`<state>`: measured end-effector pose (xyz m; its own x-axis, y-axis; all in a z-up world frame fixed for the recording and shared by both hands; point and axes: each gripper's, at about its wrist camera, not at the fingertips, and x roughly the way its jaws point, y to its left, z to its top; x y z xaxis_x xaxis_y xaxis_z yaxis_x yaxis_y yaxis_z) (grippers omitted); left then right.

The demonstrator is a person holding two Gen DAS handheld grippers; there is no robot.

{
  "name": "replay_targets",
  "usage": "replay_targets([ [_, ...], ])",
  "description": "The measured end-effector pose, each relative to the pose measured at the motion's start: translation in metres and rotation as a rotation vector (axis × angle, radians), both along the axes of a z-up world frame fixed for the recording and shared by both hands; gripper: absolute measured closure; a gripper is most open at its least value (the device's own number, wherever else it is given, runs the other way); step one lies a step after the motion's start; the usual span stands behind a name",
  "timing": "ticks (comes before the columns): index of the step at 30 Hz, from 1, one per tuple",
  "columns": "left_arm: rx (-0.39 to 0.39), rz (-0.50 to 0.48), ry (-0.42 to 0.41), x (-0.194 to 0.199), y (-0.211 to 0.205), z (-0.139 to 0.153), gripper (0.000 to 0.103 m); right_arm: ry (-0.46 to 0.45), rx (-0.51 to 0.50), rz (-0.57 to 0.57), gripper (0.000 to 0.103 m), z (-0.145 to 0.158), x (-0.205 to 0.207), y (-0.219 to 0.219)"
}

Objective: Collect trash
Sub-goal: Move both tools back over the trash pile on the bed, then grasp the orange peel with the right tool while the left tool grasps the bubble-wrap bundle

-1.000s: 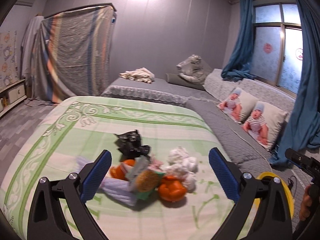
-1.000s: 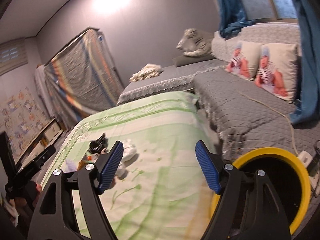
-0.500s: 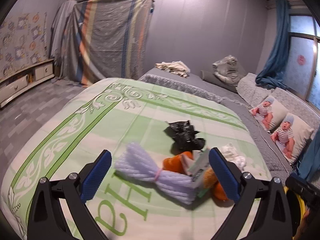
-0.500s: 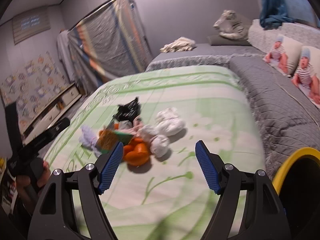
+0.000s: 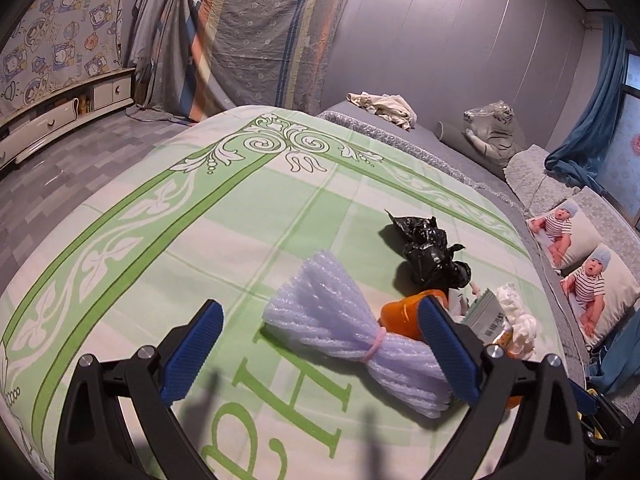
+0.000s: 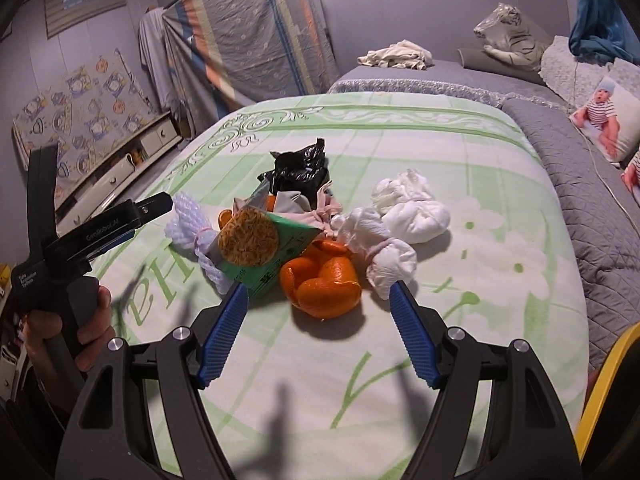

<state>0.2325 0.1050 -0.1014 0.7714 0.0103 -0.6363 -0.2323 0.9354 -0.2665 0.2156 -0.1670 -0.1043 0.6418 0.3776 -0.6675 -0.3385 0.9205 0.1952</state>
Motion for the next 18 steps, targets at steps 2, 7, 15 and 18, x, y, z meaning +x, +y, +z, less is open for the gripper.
replay_targets([
  [2,-0.007,-0.002,0.013,0.003,-0.001,-0.003,0.009,0.008,-0.005,0.004,0.034,-0.003,0.004,0.003],
  [7,0.009,0.021,0.035,0.010,0.000,-0.008,0.009,0.027,-0.015,0.012,0.034,-0.009,0.012,0.007],
  [15,0.005,0.041,0.086,0.028,0.003,-0.017,0.009,0.055,-0.027,0.028,0.034,-0.019,0.026,0.014],
  [18,0.020,0.031,0.103,0.038,0.000,-0.020,0.009,0.064,-0.032,0.032,0.034,-0.021,0.030,0.016],
])
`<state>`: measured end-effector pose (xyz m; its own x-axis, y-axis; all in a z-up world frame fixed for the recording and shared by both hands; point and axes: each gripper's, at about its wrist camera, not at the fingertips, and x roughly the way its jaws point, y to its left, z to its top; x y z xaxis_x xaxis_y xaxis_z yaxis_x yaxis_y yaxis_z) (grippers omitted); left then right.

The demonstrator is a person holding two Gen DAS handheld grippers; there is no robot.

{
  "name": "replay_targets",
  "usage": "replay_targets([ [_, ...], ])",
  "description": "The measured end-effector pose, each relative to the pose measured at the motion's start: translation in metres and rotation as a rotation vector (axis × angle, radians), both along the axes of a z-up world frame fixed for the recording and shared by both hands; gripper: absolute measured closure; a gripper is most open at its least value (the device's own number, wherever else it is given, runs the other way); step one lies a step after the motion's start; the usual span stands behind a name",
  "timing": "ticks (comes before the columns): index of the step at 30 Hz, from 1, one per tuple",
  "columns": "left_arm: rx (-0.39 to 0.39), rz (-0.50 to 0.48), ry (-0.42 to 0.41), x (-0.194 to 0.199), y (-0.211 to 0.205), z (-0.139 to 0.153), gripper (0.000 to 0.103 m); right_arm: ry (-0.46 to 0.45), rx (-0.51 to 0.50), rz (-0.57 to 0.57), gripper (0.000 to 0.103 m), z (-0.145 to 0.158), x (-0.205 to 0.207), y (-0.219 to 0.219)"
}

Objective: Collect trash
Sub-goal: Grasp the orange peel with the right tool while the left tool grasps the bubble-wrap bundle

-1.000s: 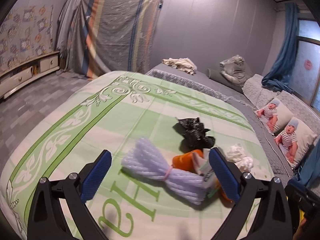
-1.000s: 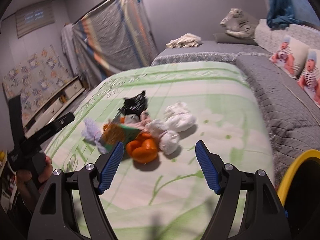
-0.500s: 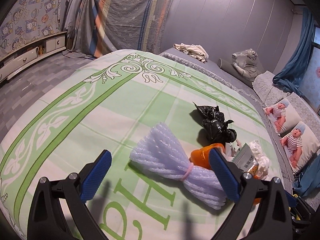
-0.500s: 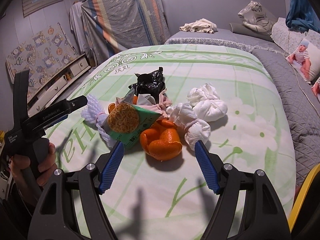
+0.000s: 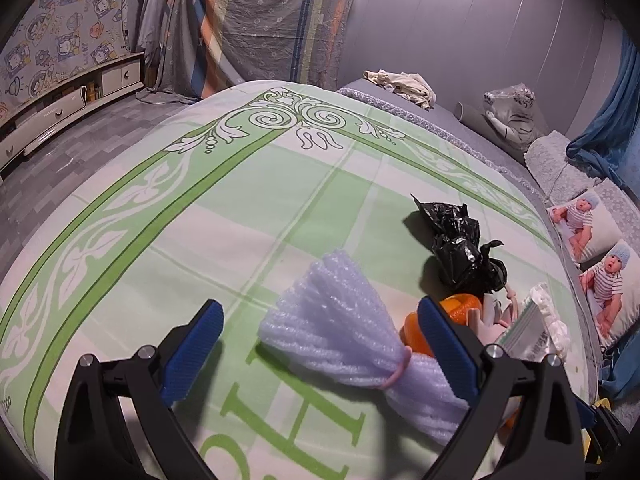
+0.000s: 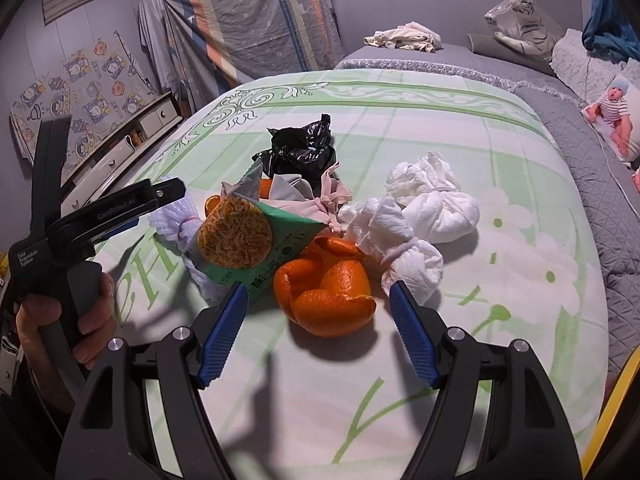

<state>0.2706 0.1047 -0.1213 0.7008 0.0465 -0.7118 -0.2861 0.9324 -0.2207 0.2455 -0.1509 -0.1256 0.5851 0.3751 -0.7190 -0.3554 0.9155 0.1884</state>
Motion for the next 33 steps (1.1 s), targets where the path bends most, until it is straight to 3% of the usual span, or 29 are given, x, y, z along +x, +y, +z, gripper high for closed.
replay_targets([
  [4,0.003,-0.025,0.031,0.011,-0.007,-0.006,0.013,0.013,-0.013,0.007,0.034,-0.005,0.007,0.002],
  [10,-0.011,-0.049,0.079,0.021,-0.013,-0.018,0.029,0.041,-0.018,0.022,0.042,-0.013,0.017,0.006],
  [16,-0.007,-0.064,0.079,0.021,-0.017,-0.018,0.047,0.076,-0.002,0.035,0.054,-0.020,0.024,0.006],
  [23,-0.005,-0.090,0.075,0.017,-0.022,-0.015,0.064,0.051,-0.005,0.034,0.070,-0.014,0.019,0.004],
  [33,-0.038,-0.153,0.038,-0.007,-0.034,-0.001,0.070,0.060,0.025,0.024,0.074,-0.005,0.003,-0.006],
])
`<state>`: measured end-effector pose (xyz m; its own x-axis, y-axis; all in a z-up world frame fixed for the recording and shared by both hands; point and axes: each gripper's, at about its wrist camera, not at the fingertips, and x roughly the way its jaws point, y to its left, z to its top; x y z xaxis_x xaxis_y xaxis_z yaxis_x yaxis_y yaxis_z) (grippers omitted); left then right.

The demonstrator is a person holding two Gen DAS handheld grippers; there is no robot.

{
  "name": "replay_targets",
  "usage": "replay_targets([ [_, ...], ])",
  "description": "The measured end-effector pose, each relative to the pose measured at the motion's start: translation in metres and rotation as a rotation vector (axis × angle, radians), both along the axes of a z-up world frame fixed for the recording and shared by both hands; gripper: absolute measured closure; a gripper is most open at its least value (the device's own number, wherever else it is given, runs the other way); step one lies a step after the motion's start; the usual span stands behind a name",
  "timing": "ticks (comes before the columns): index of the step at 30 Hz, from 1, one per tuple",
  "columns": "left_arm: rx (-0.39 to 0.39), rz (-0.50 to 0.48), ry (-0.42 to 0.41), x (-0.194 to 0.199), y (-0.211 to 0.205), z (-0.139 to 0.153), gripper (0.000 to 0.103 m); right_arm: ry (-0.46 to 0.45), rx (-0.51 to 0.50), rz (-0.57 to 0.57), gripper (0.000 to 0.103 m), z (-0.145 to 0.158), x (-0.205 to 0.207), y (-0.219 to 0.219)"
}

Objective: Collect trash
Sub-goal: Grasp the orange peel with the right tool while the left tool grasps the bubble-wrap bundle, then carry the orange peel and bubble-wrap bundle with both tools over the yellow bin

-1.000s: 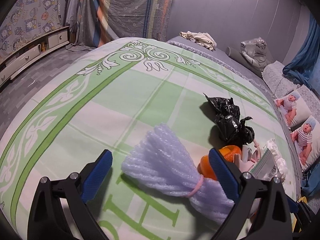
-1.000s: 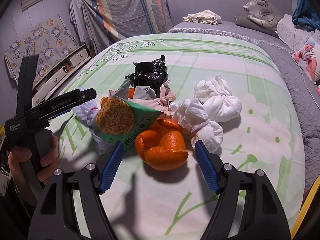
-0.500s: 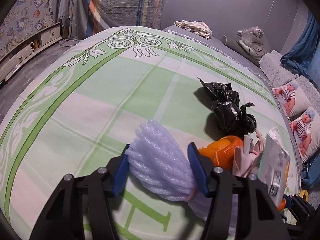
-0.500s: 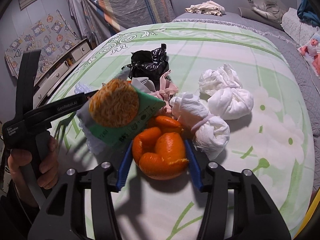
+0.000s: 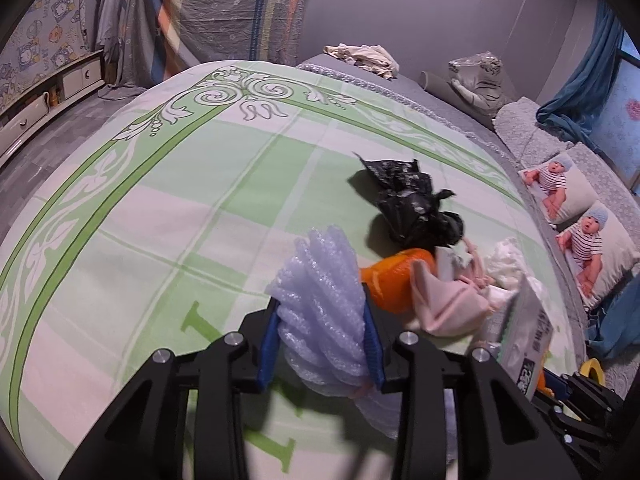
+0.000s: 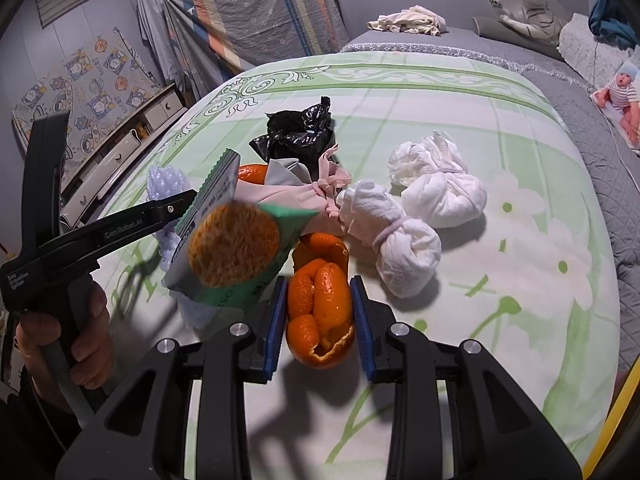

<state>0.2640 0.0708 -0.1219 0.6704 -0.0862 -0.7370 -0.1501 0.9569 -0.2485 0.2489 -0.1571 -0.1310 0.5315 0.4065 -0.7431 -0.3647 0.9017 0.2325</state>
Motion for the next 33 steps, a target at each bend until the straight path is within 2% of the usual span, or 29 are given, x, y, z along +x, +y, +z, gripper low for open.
replay_targets([
  [8,-0.002,-0.059,-0.044,-0.032,-0.019,0.019,0.070,-0.046,0.009,-0.011,0.074,0.019,-0.029,-0.012],
  [15,0.006,-0.018,-0.113,-0.066,-0.010,0.042,0.070,-0.095,0.019,-0.053,0.074,0.038,-0.052,-0.033],
  [22,0.037,0.027,-0.216,-0.097,-0.005,0.071,0.070,-0.154,0.031,-0.096,0.074,0.058,-0.075,-0.054],
  [33,0.047,-0.015,-0.317,-0.126,-0.026,0.107,0.070,-0.229,0.051,-0.143,0.074,0.083,-0.105,-0.080],
])
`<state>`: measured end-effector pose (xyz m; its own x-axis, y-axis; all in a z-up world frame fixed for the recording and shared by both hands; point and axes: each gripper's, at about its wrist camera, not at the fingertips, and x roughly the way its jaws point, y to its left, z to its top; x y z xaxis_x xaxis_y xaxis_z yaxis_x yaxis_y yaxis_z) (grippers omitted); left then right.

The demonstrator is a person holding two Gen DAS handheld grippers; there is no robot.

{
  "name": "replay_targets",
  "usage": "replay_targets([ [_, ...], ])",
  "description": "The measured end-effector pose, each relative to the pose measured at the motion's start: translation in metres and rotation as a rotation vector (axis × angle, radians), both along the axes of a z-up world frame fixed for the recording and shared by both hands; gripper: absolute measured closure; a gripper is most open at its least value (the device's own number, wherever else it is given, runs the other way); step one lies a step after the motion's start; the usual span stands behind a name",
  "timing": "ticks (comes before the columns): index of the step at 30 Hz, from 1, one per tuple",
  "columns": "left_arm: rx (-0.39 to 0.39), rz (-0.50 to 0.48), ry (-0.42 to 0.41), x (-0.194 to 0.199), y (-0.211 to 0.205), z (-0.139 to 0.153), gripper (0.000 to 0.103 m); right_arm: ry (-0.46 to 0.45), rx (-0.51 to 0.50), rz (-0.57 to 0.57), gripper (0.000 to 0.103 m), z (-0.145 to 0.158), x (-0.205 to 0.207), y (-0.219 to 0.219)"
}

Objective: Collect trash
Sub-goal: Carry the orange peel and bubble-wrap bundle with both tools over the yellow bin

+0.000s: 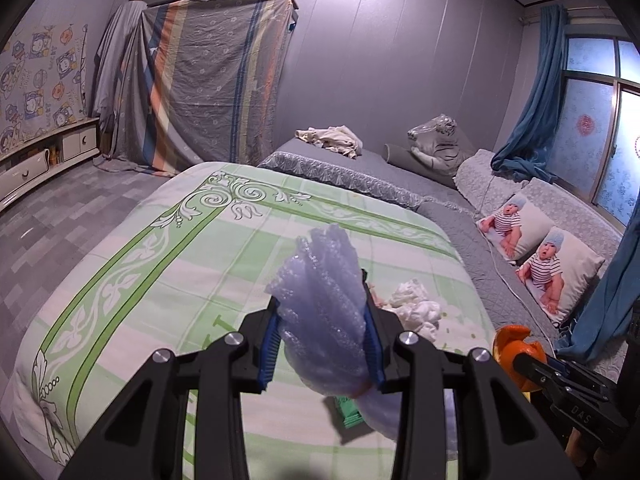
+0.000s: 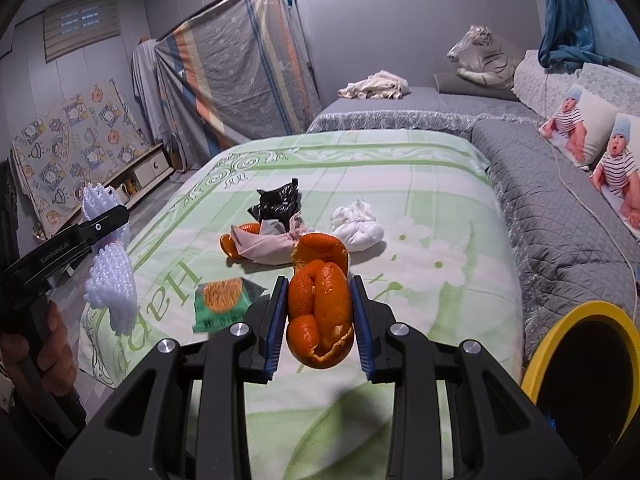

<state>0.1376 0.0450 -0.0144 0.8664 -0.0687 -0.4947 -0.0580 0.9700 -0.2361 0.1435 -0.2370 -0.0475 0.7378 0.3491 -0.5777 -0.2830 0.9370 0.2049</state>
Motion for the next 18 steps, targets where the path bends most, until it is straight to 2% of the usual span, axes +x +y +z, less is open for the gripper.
replay_targets([
  [7,0.006,-0.044,-0.041,-0.012,-0.017,0.016,0.070,-0.042,0.023,-0.038,0.074,0.013,-0.015,-0.022],
  [18,0.017,-0.205,-0.083,-0.021,-0.070,0.038,0.070,-0.086,0.058,-0.128,0.074,0.025,-0.032,-0.067],
])
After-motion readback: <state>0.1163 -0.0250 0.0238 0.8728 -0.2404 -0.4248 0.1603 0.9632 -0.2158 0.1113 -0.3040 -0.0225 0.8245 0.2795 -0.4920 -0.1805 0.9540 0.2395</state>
